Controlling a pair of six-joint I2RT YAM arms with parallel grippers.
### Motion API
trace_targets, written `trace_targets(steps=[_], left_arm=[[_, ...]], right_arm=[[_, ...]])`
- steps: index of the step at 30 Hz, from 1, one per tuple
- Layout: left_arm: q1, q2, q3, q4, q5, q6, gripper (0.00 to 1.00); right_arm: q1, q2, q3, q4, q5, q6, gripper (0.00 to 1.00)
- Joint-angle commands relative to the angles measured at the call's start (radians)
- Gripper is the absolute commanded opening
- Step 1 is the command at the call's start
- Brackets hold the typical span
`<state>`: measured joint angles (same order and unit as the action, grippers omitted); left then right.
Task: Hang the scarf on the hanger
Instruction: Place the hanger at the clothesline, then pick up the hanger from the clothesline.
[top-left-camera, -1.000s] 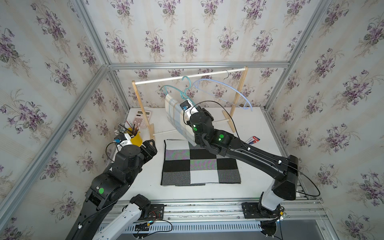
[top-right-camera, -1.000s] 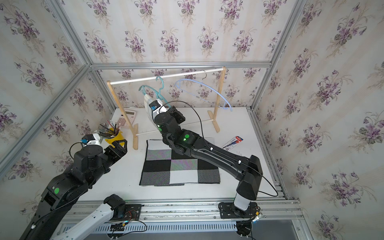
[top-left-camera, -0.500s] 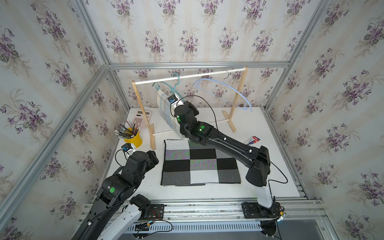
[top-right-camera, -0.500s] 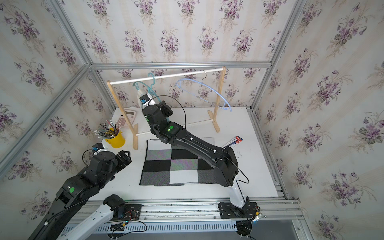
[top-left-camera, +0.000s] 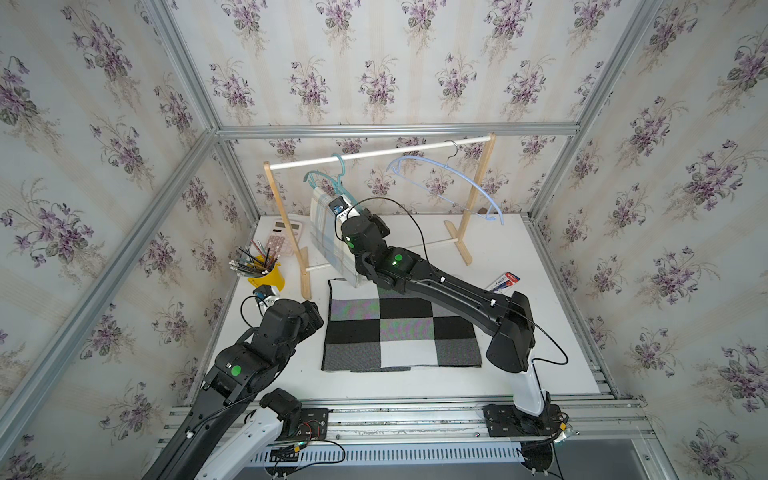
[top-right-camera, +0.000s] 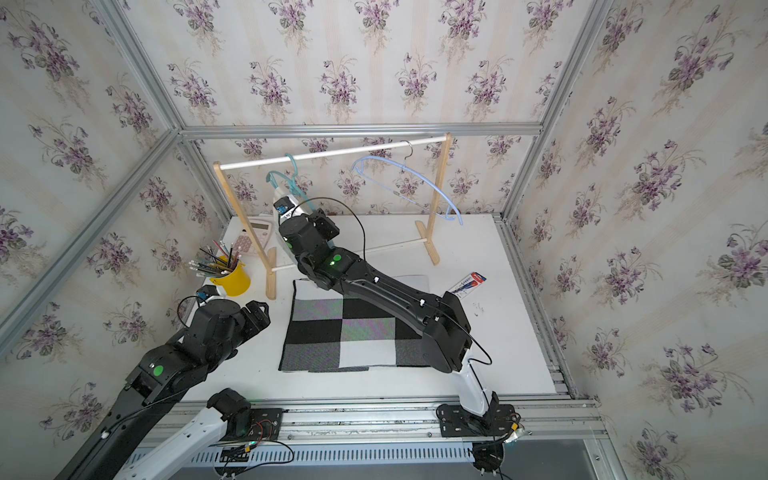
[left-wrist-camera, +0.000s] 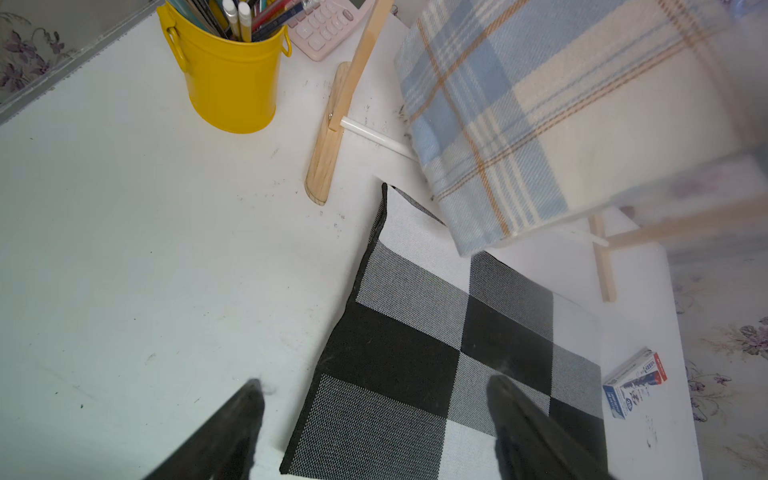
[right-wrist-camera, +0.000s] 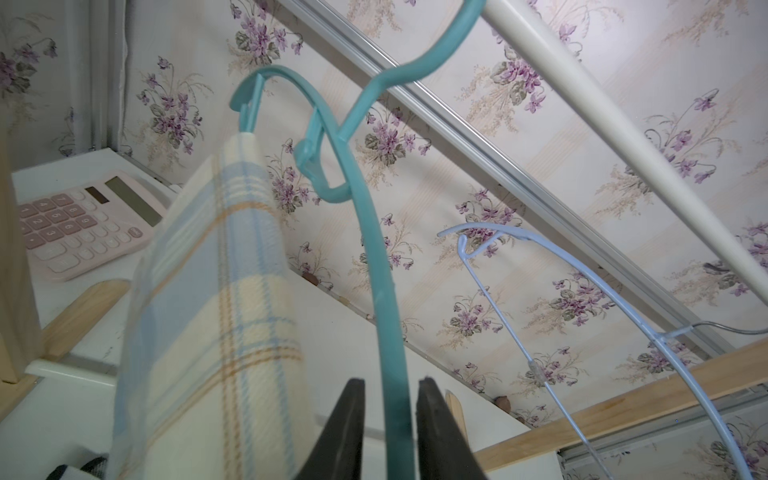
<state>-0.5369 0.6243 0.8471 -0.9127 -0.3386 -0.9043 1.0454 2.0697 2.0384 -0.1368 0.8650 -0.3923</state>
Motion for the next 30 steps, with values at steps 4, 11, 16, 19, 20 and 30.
trace_targets(steps=[4, 11, 16, 19, 20, 30], left_arm=[[0.000, -0.003, 0.004, 0.023, 0.018, -0.002, 0.86], [0.000, 0.013, 0.014, 0.053, 0.083, 0.039, 0.86], [0.000, 0.031, 0.006, 0.131, 0.165, 0.114, 0.85], [-0.001, 0.056, -0.004, 0.200, 0.237, 0.138, 0.85], [0.000, 0.063, -0.012, 0.227, 0.264, 0.144, 0.84], [-0.002, 0.169, -0.062, 0.401, 0.487, 0.188, 0.81]], right_arm=[[0.020, -0.062, 0.004, -0.131, -0.093, 0.120, 0.72], [0.016, -0.280, -0.101, -0.359, -0.393, 0.294, 1.00], [-0.063, -0.537, -0.290, -0.386, -0.514, 0.399, 1.00], [-0.225, -0.689, -0.398, -0.367, -0.608, 0.460, 1.00], [-0.279, -0.729, -0.430, -0.343, -0.643, 0.470, 1.00], [-0.721, -0.843, -0.655, -0.035, -0.990, 0.333, 0.93]])
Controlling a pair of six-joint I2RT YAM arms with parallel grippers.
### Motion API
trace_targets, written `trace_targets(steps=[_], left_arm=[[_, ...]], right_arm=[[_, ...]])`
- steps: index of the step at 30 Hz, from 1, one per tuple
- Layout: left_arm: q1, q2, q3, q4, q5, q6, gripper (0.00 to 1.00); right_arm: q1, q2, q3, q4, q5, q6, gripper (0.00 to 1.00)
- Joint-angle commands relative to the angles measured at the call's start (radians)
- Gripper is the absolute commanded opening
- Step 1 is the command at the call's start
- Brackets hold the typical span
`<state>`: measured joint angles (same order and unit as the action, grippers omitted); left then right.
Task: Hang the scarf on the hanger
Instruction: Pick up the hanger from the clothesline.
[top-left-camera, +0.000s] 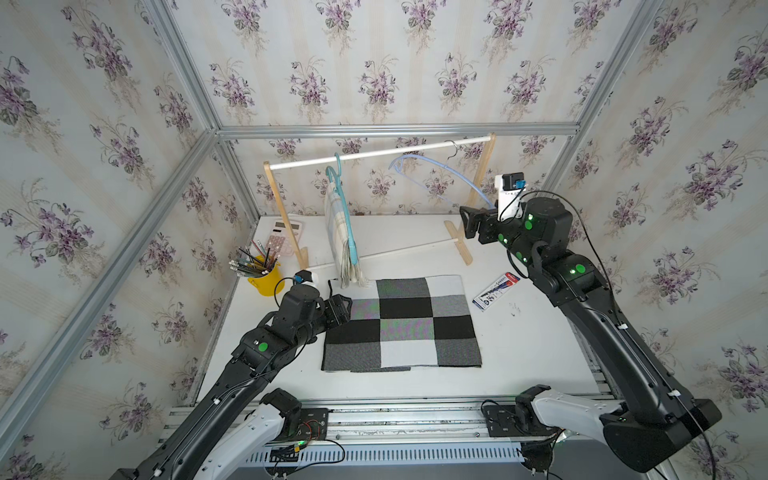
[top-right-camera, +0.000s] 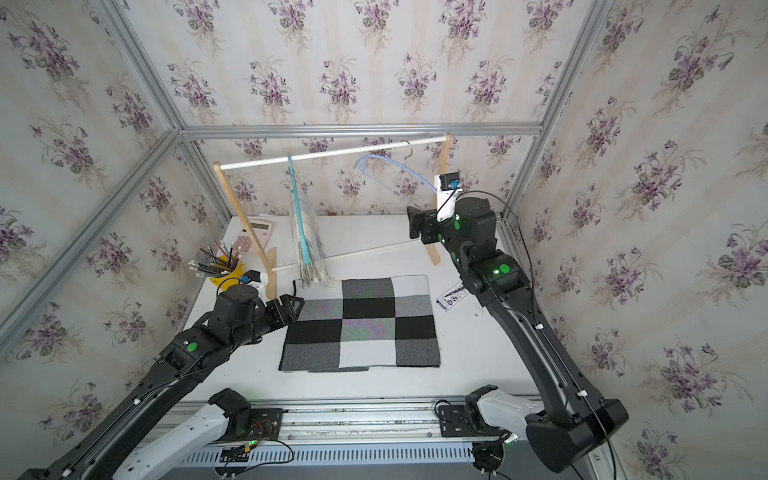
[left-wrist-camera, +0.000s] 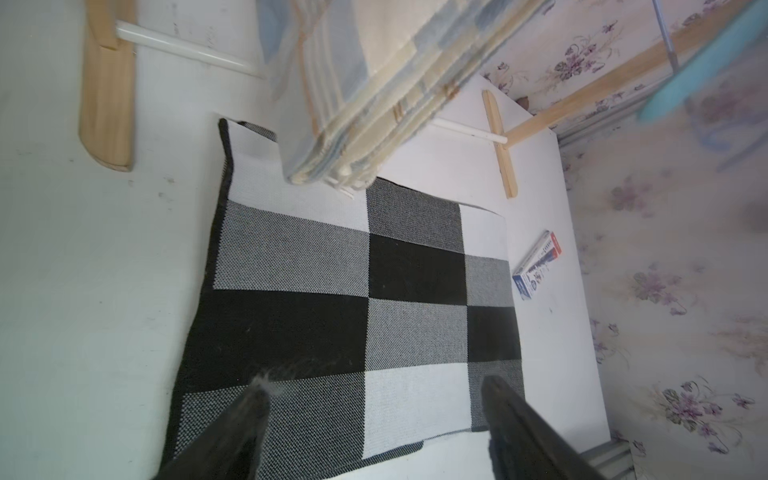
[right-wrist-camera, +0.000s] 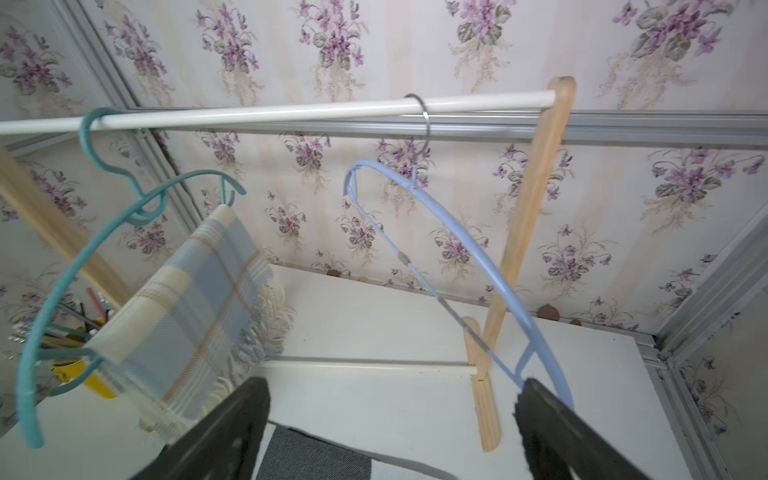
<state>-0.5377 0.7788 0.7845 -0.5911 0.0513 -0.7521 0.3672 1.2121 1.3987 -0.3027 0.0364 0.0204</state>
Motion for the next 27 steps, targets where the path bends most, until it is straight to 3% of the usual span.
trace_targets(steps=[1, 8, 18, 23, 27], left_arm=[[-0.001, 0.019, -0.001, 0.087, 0.108, 0.040, 0.81], [-0.002, 0.030, -0.041, 0.145, 0.133, 0.046, 0.80], [-0.002, 0.052, -0.050, 0.149, 0.120, 0.069, 0.80], [-0.002, 0.057, -0.052, 0.143, 0.107, 0.071, 0.80], [-0.002, 0.067, -0.055, 0.145, 0.107, 0.067, 0.80]], right_arm=[[-0.063, 0.030, -0.022, 0.151, -0.181, -0.113, 0.93], [-0.206, 0.194, 0.049, 0.118, -0.381, -0.197, 0.93], [-0.231, 0.366, 0.180, 0.026, -0.409, -0.219, 0.89], [-0.230, 0.395, 0.182, 0.029, -0.417, -0.206, 0.76], [-0.230, 0.393, 0.166, 0.038, -0.406, -0.196, 0.56]])
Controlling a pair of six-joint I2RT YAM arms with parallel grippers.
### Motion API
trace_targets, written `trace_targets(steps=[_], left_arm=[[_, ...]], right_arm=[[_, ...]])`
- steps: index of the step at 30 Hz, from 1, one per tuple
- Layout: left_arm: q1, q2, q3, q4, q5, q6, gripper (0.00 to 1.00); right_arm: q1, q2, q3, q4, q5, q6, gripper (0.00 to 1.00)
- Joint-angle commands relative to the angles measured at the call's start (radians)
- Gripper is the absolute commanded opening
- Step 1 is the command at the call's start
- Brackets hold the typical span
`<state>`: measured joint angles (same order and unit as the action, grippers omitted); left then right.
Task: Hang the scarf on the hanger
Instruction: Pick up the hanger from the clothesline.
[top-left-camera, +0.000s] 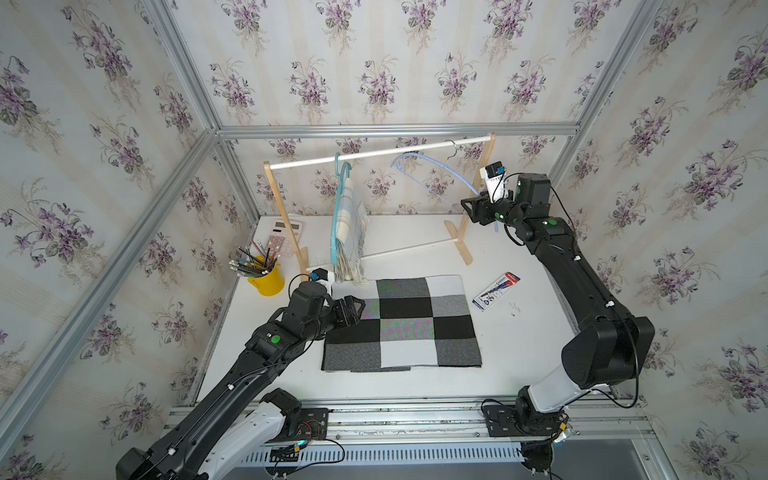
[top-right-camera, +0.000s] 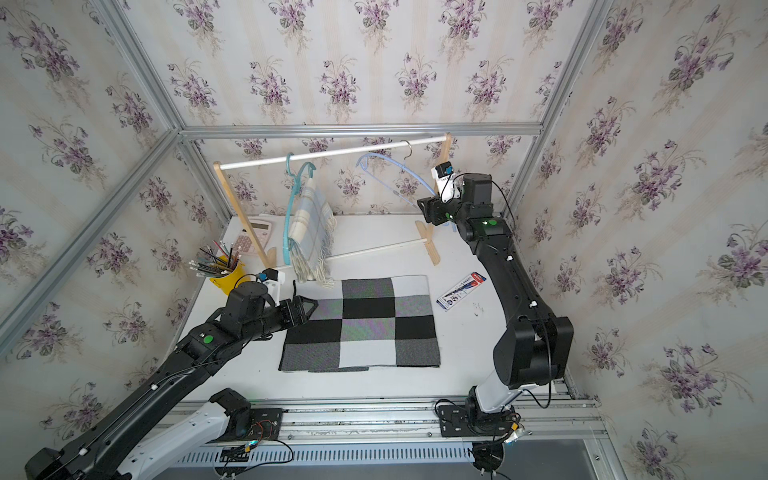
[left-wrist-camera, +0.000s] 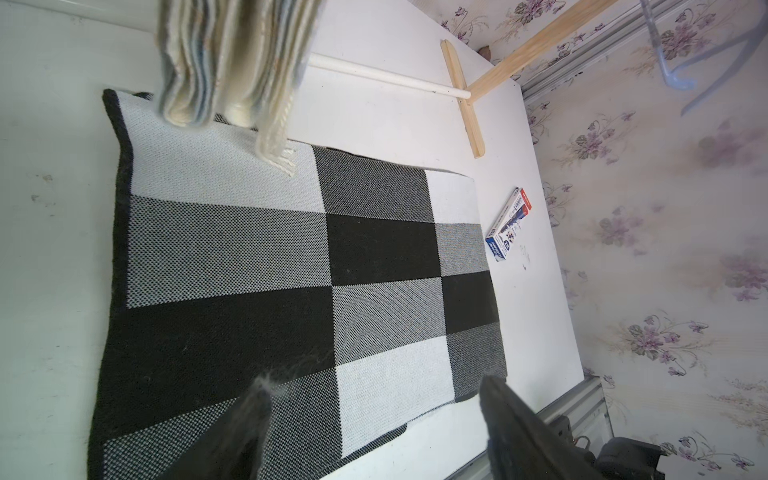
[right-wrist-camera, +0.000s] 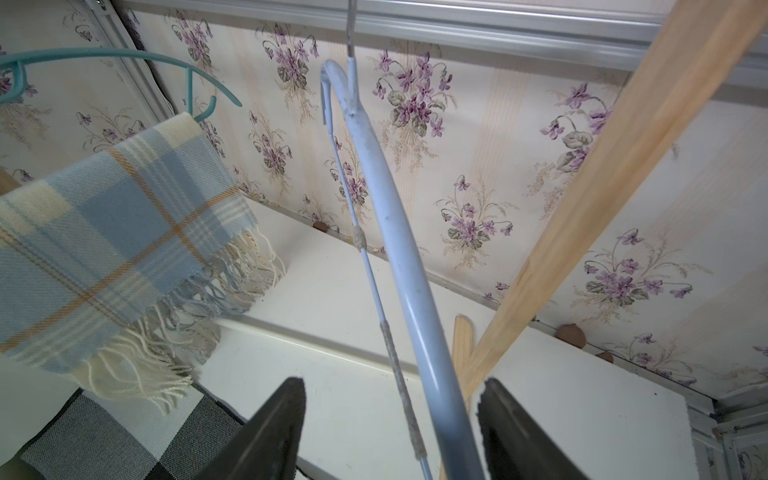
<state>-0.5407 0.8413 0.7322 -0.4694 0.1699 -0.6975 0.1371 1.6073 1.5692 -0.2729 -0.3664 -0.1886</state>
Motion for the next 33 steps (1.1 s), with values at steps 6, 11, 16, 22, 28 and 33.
trace_targets(steps=[6, 11, 16, 22, 28, 33], left_arm=[[0.001, 0.008, -0.005, 0.021, -0.010, 0.006, 0.80], [0.001, 0.000, -0.005, 0.012, -0.016, 0.006, 0.80], [0.001, -0.006, -0.005, 0.003, -0.020, 0.004, 0.80], [0.001, -0.022, -0.001, -0.014, -0.024, 0.002, 0.79], [0.001, -0.044, 0.007, -0.033, -0.030, -0.006, 0.79], [0.001, -0.063, 0.016, -0.058, -0.038, -0.011, 0.79]], right_arm=[[0.011, 0.000, -0.018, 0.017, 0.048, 0.019, 0.37], [0.030, 0.013, -0.010, 0.014, 0.078, 0.013, 0.30], [0.057, 0.019, 0.002, 0.003, 0.108, 0.003, 0.17], [0.078, -0.023, -0.013, 0.019, 0.166, 0.004, 0.05], [0.098, -0.088, -0.026, 0.039, 0.160, 0.021, 0.00], [0.116, -0.139, -0.052, 0.048, 0.161, 0.035, 0.00]])
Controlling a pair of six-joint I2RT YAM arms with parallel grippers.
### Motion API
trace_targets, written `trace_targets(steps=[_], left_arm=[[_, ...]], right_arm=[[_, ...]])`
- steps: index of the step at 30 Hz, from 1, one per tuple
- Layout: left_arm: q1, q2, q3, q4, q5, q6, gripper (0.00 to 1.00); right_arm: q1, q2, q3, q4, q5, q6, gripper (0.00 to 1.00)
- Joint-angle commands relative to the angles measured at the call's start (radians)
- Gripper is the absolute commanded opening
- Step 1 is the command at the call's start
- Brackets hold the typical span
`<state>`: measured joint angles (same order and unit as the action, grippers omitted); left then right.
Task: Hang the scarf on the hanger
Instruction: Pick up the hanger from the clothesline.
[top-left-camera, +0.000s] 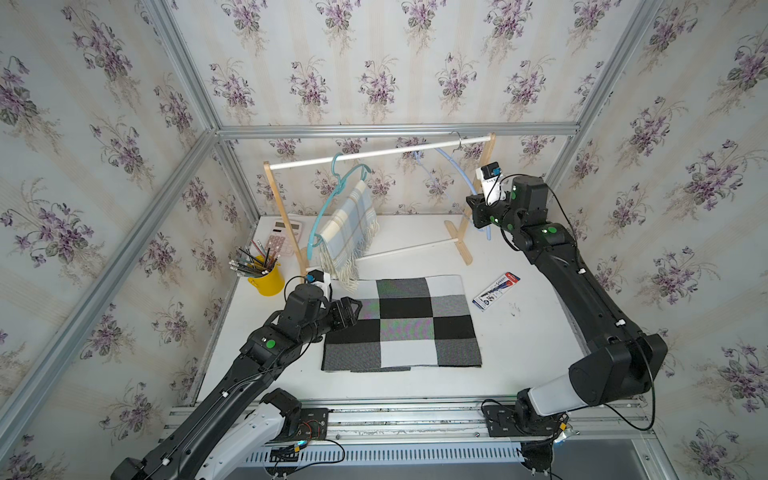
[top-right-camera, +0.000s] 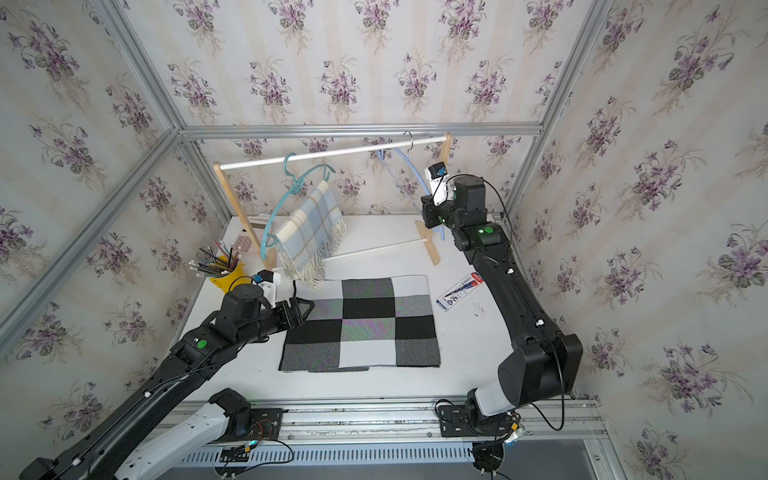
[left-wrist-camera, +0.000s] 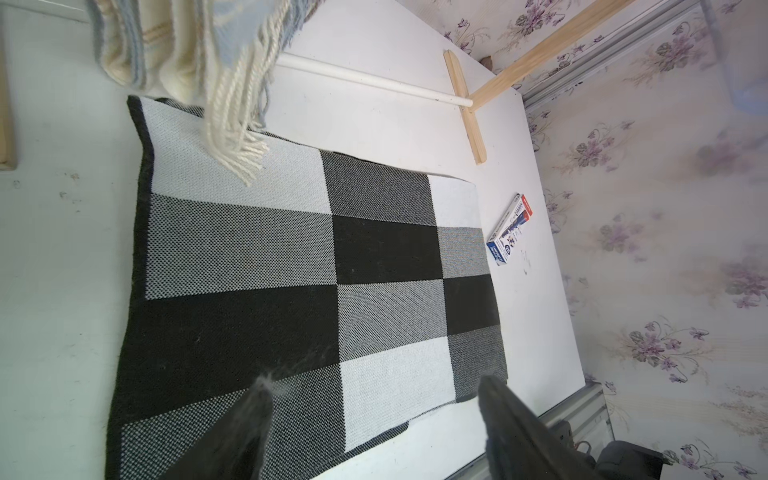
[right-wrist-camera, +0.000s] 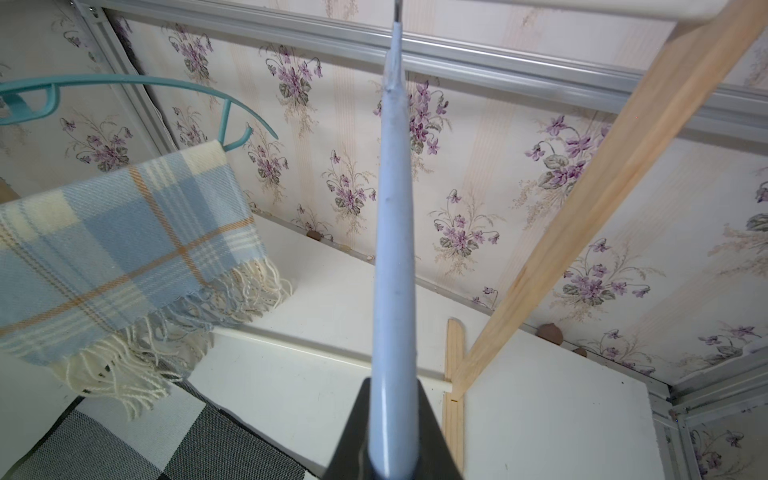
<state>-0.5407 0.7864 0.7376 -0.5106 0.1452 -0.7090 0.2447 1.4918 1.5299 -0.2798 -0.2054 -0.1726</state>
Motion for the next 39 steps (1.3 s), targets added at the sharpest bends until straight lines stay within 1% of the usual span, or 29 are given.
trace_targets(steps=[1, 5, 8, 10, 13, 14, 17, 19, 20, 21, 23, 25, 29, 34, 39], left_arm=[[0.001, -0.013, 0.012, -0.022, -0.016, -0.002, 0.79], [0.000, -0.030, 0.034, -0.057, -0.030, -0.005, 0.79], [0.001, -0.037, 0.078, -0.096, -0.041, 0.002, 0.79], [0.001, -0.040, 0.122, -0.129, -0.048, 0.008, 0.78], [-0.001, -0.030, 0.211, -0.177, -0.051, 0.015, 0.77], [-0.002, -0.022, 0.243, -0.188, -0.047, 0.016, 0.75], [-0.035, 0.017, 0.330, -0.214, -0.052, 0.008, 0.72], [-0.087, 0.054, 0.380, -0.219, -0.088, -0.002, 0.70], [-0.137, 0.086, 0.412, -0.220, -0.134, -0.009, 0.70], [-0.179, 0.116, 0.437, -0.224, -0.174, -0.013, 0.69], [-0.258, 0.185, 0.499, -0.235, -0.259, -0.020, 0.67], [-0.316, 0.266, 0.579, -0.263, -0.346, -0.030, 0.65], [-0.387, 0.413, 0.719, -0.302, -0.519, -0.071, 0.64], [-0.446, 0.604, 0.887, -0.353, -0.677, -0.118, 0.65], [-0.497, 0.806, 1.093, -0.433, -0.797, -0.115, 0.66]], right_arm=[[0.011, -0.038, -0.028, 0.061, 0.001, 0.025, 0.00], [0.033, -0.135, -0.127, 0.073, 0.038, 0.064, 0.00], [0.080, -0.231, -0.231, 0.072, 0.111, 0.101, 0.00], [0.124, -0.312, -0.323, 0.083, 0.178, 0.134, 0.00], [0.215, -0.431, -0.455, 0.093, 0.300, 0.192, 0.00], [0.260, -0.465, -0.499, 0.093, 0.359, 0.210, 0.00], [0.464, -0.571, -0.651, 0.117, 0.594, 0.284, 0.00], [0.595, -0.619, -0.755, 0.146, 0.755, 0.351, 0.00], [0.693, -0.640, -0.822, 0.176, 0.875, 0.381, 0.00], [0.764, -0.647, -0.861, 0.205, 0.971, 0.398, 0.00], [0.883, -0.635, -0.928, 0.264, 1.128, 0.409, 0.00], [0.957, -0.600, -0.975, 0.328, 1.236, 0.412, 0.00], [1.020, -0.487, -1.020, 0.450, 1.369, 0.403, 0.00], [1.024, -0.356, -1.044, 0.570, 1.386, 0.405, 0.00], [1.024, -0.264, -1.038, 0.628, 1.383, 0.397, 0.00]])
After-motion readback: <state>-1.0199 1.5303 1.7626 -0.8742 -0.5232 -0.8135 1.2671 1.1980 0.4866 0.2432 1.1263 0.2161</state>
